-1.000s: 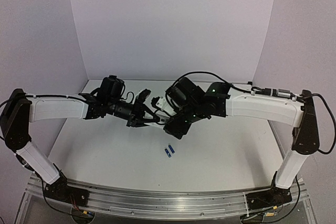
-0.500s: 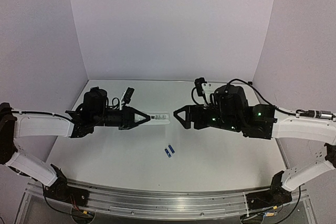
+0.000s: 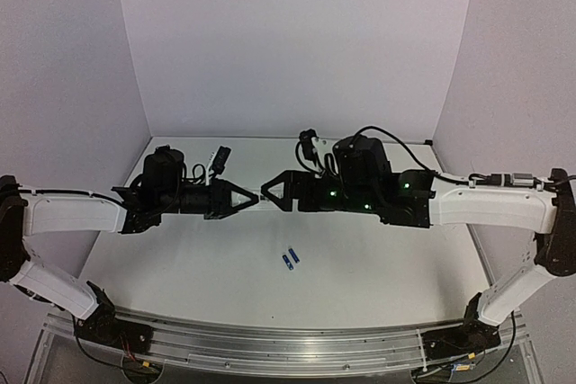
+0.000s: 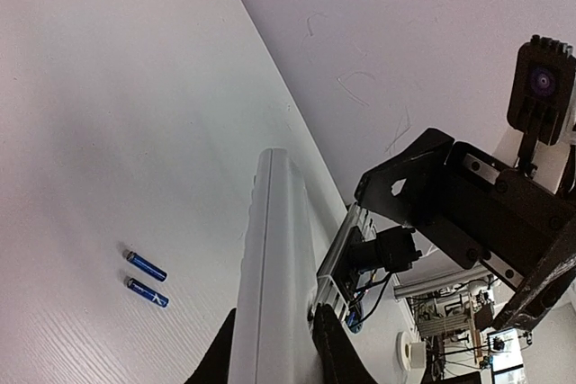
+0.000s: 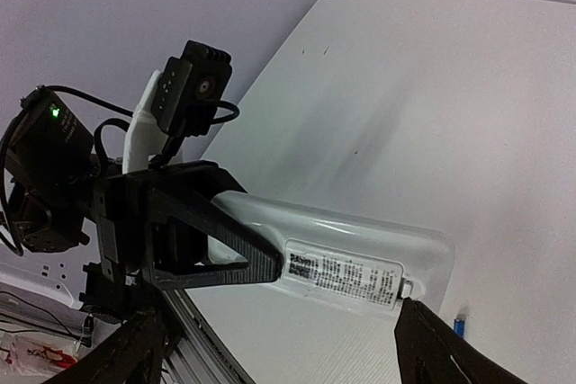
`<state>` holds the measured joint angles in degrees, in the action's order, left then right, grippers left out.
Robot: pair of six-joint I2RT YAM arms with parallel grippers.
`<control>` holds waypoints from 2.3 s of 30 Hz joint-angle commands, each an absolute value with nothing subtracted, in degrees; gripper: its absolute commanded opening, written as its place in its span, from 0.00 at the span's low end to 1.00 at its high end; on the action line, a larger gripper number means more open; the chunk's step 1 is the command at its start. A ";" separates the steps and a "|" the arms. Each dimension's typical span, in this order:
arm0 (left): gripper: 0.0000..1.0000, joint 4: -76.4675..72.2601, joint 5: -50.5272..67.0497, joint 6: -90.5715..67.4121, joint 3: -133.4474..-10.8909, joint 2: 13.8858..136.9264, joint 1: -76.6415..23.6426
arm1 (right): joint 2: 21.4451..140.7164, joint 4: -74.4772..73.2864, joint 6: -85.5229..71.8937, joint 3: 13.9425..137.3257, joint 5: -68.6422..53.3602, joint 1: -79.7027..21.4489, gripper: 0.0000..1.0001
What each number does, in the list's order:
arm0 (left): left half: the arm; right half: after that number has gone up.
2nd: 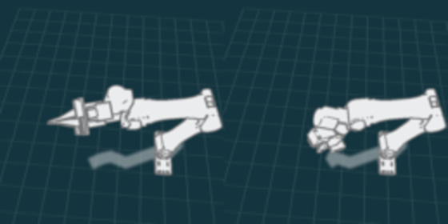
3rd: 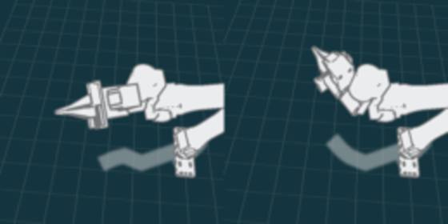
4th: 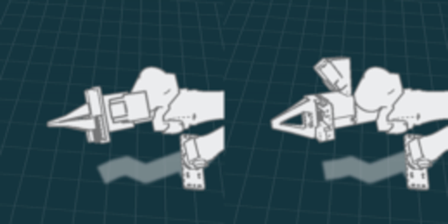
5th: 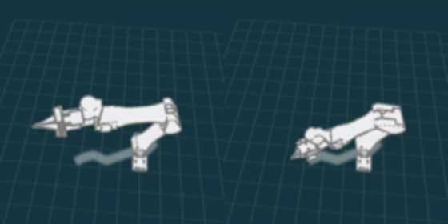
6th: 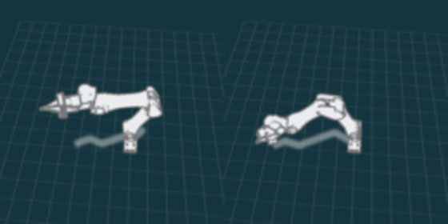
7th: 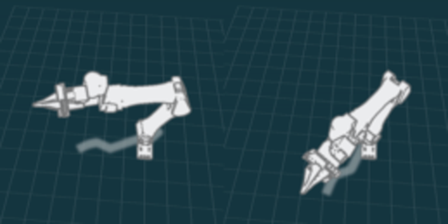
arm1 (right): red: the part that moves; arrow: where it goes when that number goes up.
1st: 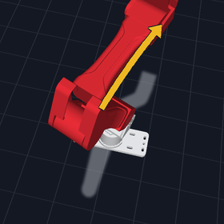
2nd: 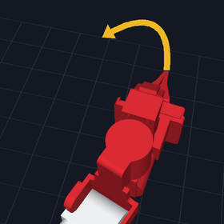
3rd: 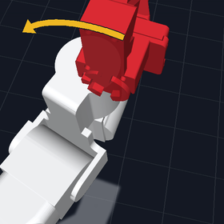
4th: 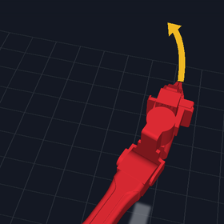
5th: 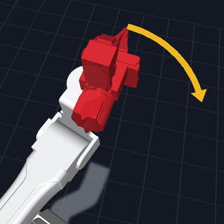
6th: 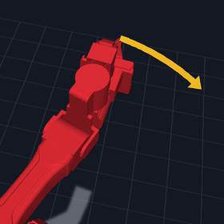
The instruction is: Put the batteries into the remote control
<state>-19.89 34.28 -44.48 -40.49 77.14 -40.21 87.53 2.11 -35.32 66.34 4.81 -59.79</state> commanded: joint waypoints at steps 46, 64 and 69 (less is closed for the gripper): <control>0.00 -24.88 35.42 -41.98 -43.80 76.62 -40.48 | 95.54 -2.68 -37.15 73.06 12.78 -59.85 0.82; 0.00 -22.57 33.88 -42.06 -46.02 78.89 -40.50 | 99.08 -3.61 -36.00 77.83 7.99 -59.85 0.80; 0.00 -19.81 32.76 -41.80 -47.41 79.94 -40.51 | 100.05 -4.41 -35.80 79.00 7.79 -59.85 0.79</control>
